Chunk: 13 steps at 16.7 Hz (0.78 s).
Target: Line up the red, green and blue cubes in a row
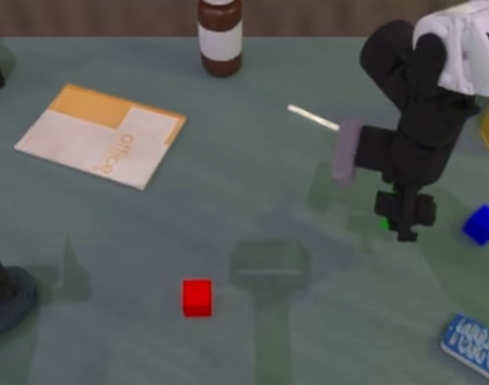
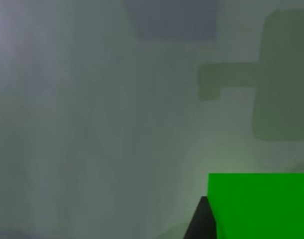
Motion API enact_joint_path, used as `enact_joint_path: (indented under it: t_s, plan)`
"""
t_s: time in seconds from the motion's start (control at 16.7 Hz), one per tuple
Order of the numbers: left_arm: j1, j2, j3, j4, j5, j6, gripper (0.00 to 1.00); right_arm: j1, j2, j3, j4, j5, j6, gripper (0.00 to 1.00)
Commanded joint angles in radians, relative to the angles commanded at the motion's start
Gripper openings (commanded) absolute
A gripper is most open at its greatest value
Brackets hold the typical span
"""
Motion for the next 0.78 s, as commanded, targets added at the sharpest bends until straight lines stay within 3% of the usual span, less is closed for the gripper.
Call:
enact_joint_path:
  t_s: [0.48, 0.78]
  plan:
    - [0.000, 0.000, 0.000, 0.000, 0.000, 0.000, 1.00, 0.356, 0.057, 0.147, -0.089, 0.000, 0.121, 0.00]
    - [0.000, 0.000, 0.000, 0.000, 0.000, 0.000, 1.00, 0.419, 0.063, 0.173, -0.103, 0.000, 0.145, 0.00]
